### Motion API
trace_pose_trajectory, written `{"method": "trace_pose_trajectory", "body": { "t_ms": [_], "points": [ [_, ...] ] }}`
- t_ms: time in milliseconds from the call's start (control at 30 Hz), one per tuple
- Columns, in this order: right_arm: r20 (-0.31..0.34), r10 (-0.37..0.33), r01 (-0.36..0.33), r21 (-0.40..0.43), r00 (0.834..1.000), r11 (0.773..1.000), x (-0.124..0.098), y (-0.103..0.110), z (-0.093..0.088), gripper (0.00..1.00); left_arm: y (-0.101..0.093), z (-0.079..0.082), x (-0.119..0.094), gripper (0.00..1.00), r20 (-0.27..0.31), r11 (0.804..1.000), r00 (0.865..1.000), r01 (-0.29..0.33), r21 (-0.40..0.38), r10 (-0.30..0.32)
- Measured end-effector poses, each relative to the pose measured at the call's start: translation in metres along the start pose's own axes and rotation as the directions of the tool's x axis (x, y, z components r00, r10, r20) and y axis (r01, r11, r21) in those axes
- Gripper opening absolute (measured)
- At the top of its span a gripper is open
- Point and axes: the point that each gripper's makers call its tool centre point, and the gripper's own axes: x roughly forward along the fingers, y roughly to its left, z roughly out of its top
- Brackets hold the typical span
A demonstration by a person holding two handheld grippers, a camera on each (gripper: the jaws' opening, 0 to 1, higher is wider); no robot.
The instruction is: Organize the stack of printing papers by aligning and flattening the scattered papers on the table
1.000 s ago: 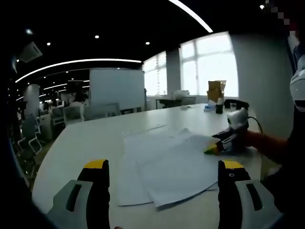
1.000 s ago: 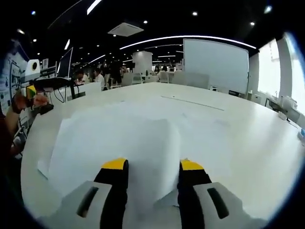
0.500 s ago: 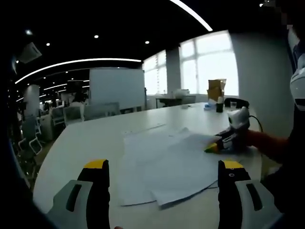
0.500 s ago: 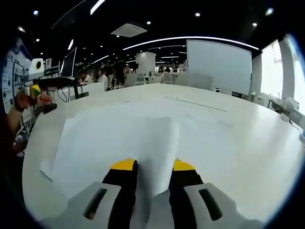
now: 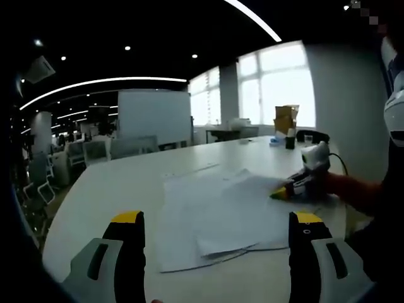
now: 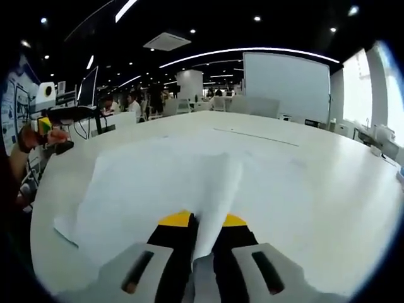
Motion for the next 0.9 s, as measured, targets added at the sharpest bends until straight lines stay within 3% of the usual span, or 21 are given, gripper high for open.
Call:
{"method": "trace_pose_trajectory", "body": {
  "t_ms": [367,900],
  "points": [
    [0.022,0.007,-0.008,0.028,1.0,1.0,-0.0029,0.0007,0.0041,0.0,0.0006,-0.0004,-0.0002,0.97,0.001,1.0,1.0,0.0,-0.003,0.0],
    [0.059,0.028,-0.033,0.087,0.998,0.996,-0.0058,-0.0018,0.0101,0.0,0.0003,-0.0017,0.0007,0.97,-0.001,1.0,1.0,0.004,-0.004,-0.004]
  ]
}}
